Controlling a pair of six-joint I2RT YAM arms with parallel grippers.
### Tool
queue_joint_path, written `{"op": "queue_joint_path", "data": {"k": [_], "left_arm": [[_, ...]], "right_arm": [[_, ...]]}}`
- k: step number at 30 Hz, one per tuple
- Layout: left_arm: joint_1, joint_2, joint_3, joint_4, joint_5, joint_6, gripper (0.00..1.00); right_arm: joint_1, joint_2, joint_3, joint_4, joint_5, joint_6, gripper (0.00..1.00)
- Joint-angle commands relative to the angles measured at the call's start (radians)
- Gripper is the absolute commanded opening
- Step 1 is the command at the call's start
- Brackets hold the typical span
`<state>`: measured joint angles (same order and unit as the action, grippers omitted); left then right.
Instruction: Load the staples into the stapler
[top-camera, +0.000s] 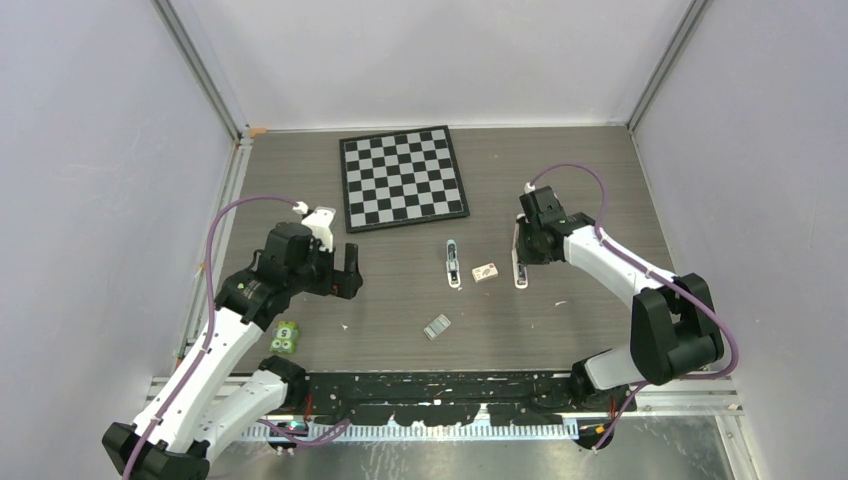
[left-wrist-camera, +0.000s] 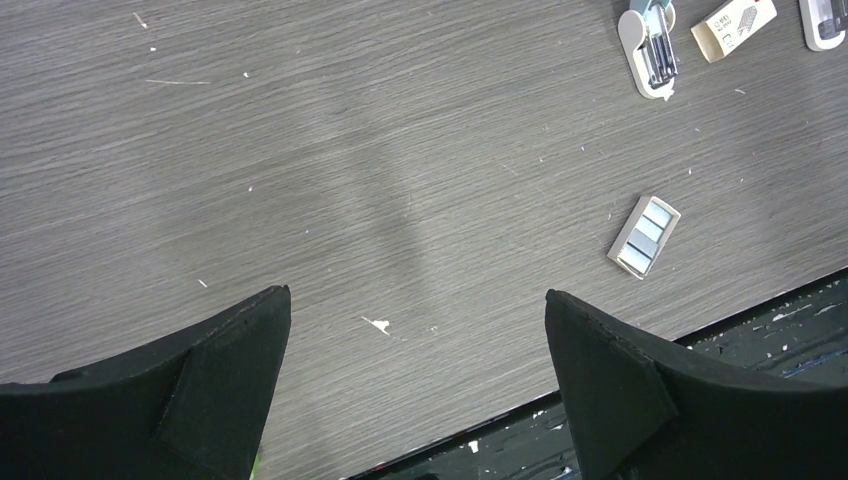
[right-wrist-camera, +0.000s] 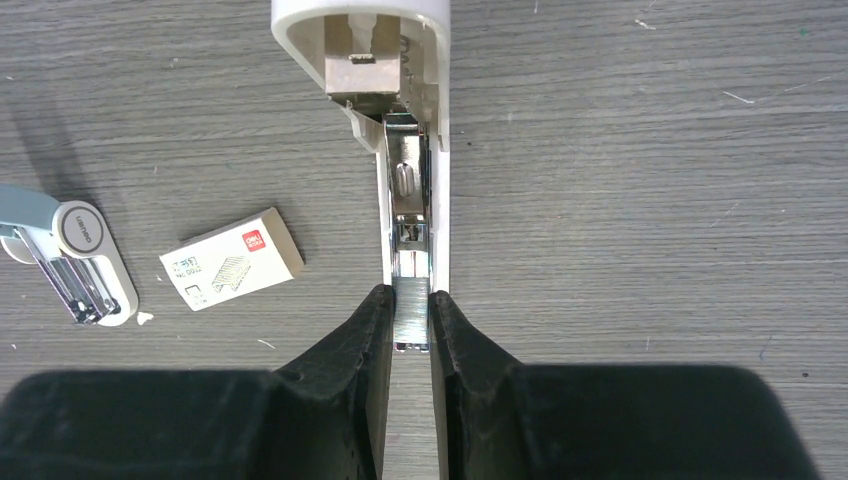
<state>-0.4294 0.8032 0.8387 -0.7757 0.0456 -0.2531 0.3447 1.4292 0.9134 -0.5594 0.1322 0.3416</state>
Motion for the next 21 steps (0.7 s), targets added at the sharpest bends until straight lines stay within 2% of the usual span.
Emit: {"op": "queue_joint_path", "data": {"k": [1,21], "left_arm": [[0.003,-0.008,-0.001,0.026,0.013,0.01,1.0],[0.003,-0.007,-0.001,0.026,0.007,0.009,1.0]], "right_arm": [[-0.003,-0.004,0.021,0.0,-0.008,-0.012,0.23],[-0.003,0.027,-0.002,0.012,-0.025,-0.006,0.24]]}}
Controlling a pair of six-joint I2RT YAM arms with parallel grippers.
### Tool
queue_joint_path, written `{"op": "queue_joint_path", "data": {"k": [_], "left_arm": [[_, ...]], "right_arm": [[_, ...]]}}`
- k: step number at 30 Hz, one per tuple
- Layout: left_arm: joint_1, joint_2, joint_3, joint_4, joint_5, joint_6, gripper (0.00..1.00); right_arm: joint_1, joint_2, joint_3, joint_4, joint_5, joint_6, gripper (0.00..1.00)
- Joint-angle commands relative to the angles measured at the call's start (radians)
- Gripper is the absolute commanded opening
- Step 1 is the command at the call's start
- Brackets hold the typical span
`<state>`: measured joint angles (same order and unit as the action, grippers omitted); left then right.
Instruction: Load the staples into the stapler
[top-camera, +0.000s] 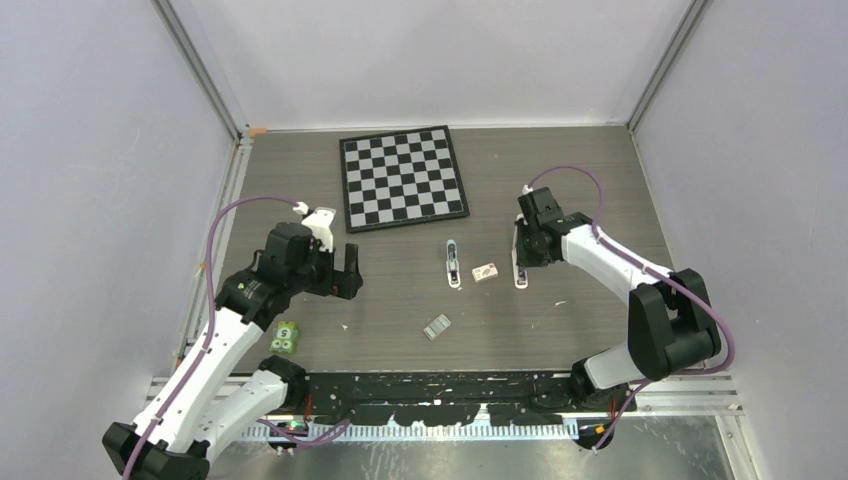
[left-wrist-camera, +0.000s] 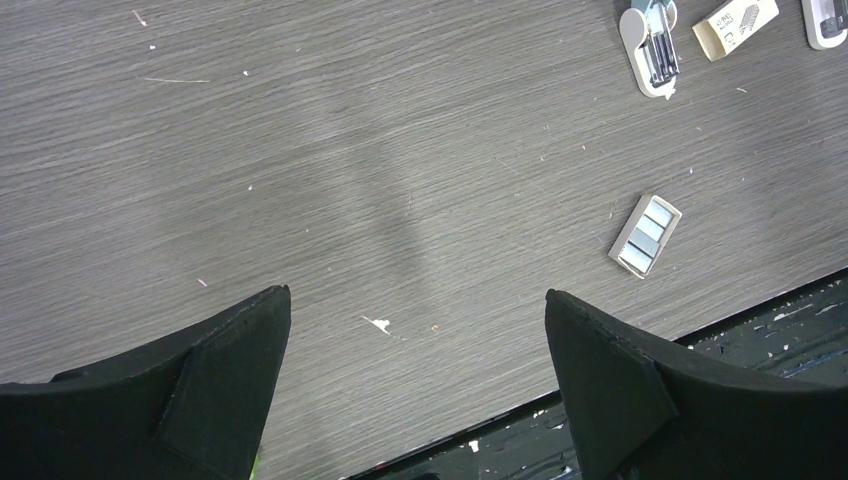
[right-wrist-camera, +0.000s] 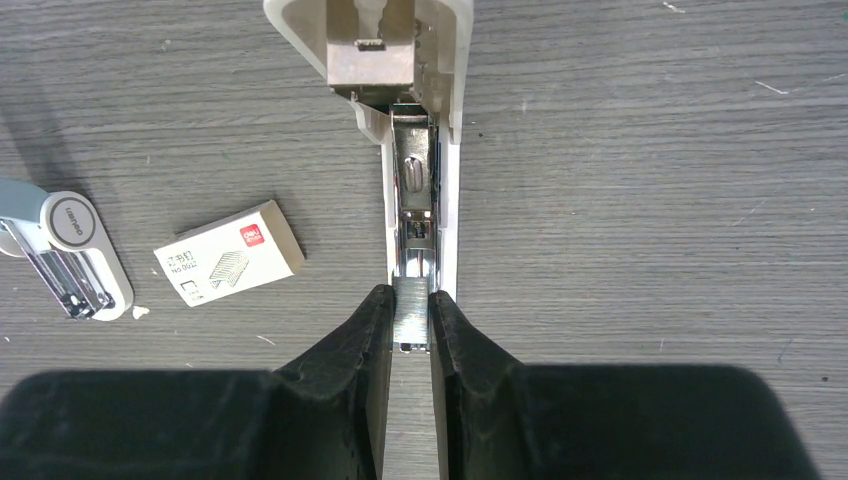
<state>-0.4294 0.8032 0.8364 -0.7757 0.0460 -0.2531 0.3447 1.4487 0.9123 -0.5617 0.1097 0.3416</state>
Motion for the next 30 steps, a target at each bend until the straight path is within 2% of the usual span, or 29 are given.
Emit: {"op": "queue_joint_path", "data": {"k": [1,30], "left_arm": [[0.003,-0.007,0.001,0.026,0.005,0.009,1.0],[0.003,-0.004,0.001,0.026,0.005,0.009,1.0]], "right_arm": [[-0.003,0.009,-0.001,0.014,-0.002,-0.006,0.24],[-0.005,0.032,-0.028,0.036,-0.01,0.002,0.24]]}}
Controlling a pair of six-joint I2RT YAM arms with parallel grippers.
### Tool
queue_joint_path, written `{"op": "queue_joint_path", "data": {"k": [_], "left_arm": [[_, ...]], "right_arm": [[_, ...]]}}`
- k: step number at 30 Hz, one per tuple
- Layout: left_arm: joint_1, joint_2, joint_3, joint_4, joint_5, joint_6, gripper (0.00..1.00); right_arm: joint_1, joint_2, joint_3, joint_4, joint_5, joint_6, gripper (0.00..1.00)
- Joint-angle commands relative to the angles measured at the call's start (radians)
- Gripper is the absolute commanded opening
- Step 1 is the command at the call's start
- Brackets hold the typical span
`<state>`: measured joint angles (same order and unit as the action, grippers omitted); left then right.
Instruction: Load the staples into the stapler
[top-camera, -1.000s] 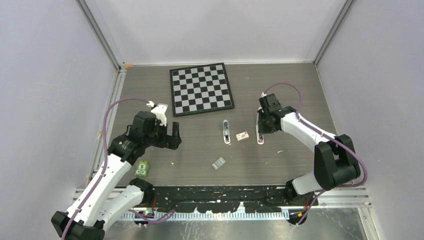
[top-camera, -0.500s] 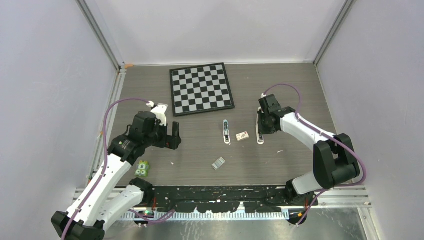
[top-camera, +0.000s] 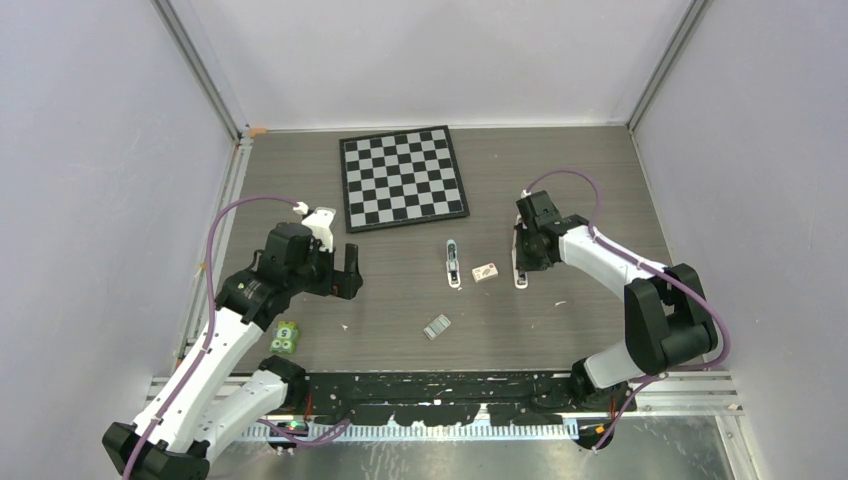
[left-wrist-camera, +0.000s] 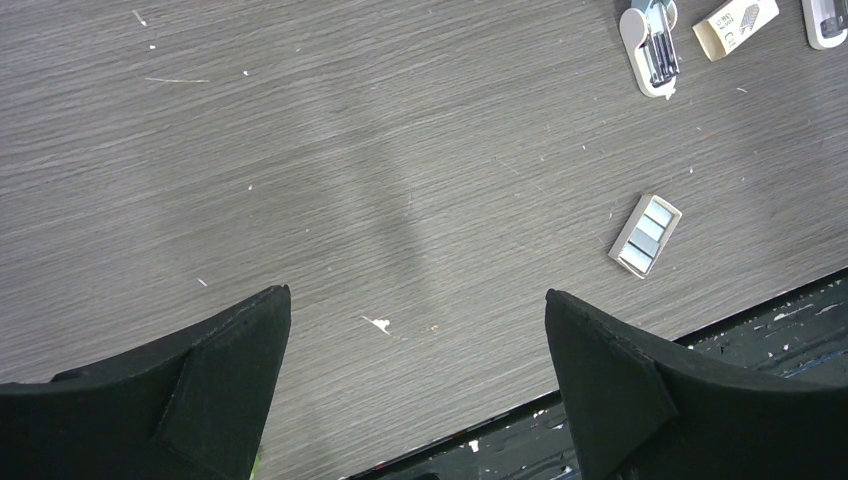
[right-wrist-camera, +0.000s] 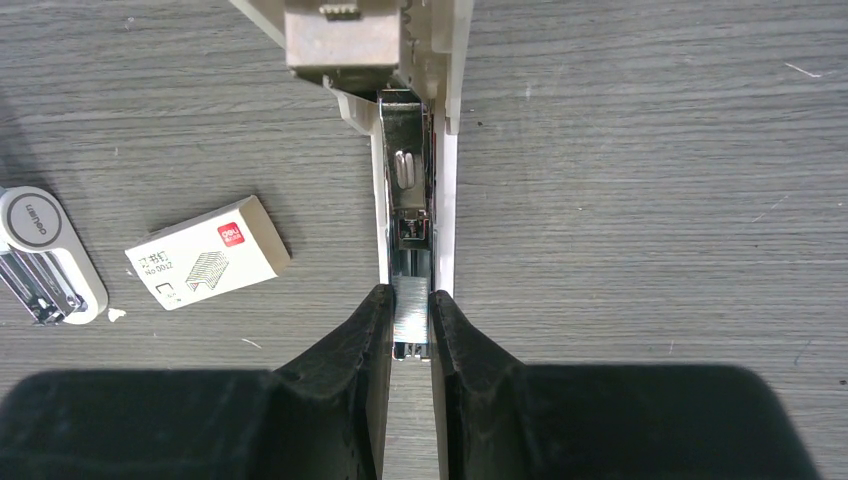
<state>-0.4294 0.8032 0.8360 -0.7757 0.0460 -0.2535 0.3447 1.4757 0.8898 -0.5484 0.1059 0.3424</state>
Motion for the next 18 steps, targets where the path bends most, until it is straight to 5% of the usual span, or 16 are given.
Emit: {"op": "queue_joint_path", "data": {"k": [1,18], "left_arm": [[0.003,-0.003,0.002,0.026,0.005,0.01,1.0],[0.003,-0.002,0.003,0.027,0.004,0.01,1.0]], "right_arm": [[-0.005,0.005,-0.006,0.025,-0.008,0.002,0.24],[-0.007,0.012,-0.003,0.015,-0.005,0.004,0.24]]}}
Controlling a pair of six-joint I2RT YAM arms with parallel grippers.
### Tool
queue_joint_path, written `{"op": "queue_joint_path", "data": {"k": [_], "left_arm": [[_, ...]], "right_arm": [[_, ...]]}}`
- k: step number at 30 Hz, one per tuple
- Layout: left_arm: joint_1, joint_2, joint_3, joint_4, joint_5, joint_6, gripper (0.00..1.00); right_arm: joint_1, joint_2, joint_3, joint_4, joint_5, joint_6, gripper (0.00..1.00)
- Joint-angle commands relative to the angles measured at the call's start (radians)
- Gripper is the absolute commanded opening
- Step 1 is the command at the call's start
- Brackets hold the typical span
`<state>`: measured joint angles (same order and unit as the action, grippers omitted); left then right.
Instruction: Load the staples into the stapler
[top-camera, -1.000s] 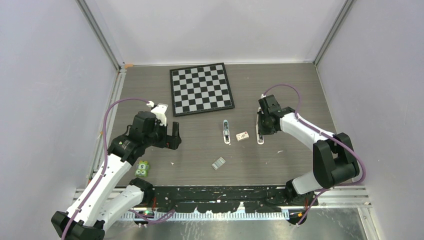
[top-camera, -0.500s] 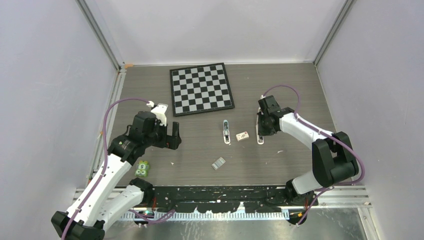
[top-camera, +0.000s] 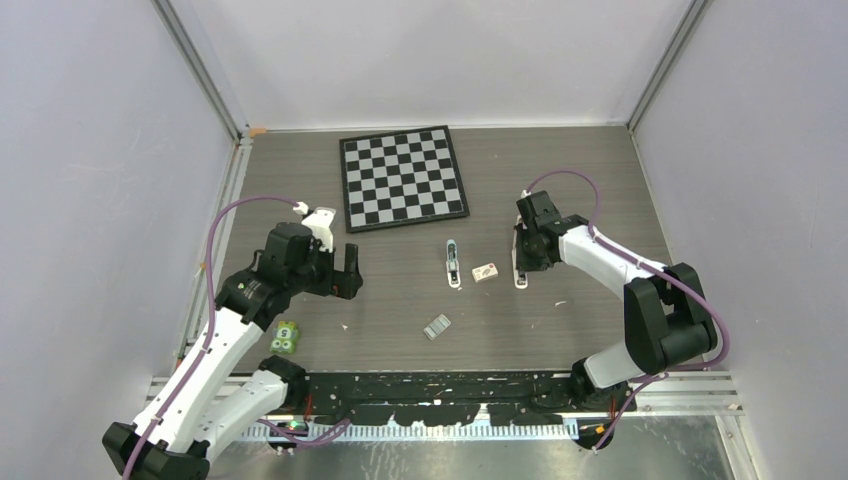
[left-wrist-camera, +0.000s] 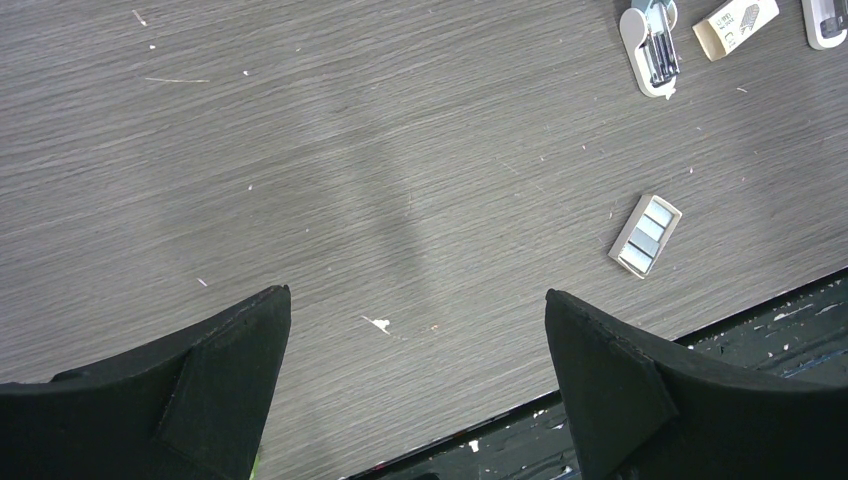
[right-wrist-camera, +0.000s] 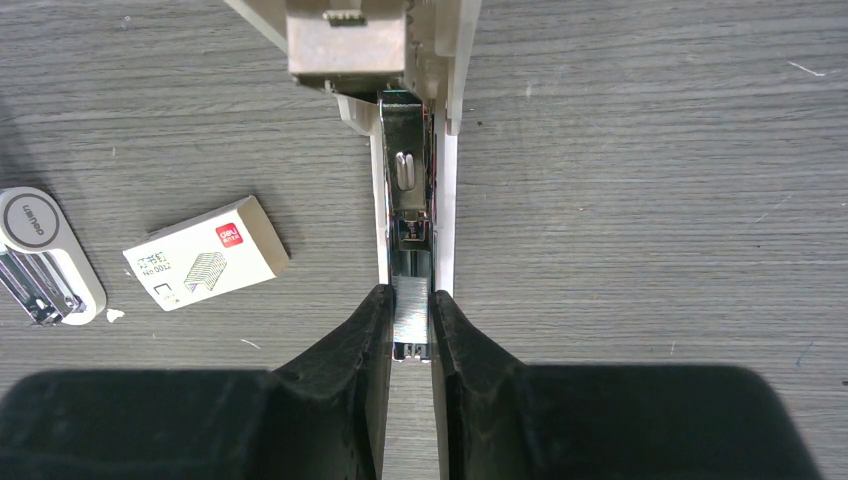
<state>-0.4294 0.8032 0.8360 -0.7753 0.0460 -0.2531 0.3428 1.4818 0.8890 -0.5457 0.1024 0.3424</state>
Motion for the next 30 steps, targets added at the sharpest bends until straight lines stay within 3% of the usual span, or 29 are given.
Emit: {"op": "queue_joint_path", "data": {"k": [1,30], "left_arm": [[0.003,-0.002,0.003,0.025,0.005,0.009,1.0],[0.003,0.001,0.003,0.025,0.004,0.009,1.0]], "right_arm": [[-0.005,0.006,-0.002,0.013,-0.001,0.004,0.25],[-0.004,0.002,0.001,0.006,0.001,0.009,0.28]]}}
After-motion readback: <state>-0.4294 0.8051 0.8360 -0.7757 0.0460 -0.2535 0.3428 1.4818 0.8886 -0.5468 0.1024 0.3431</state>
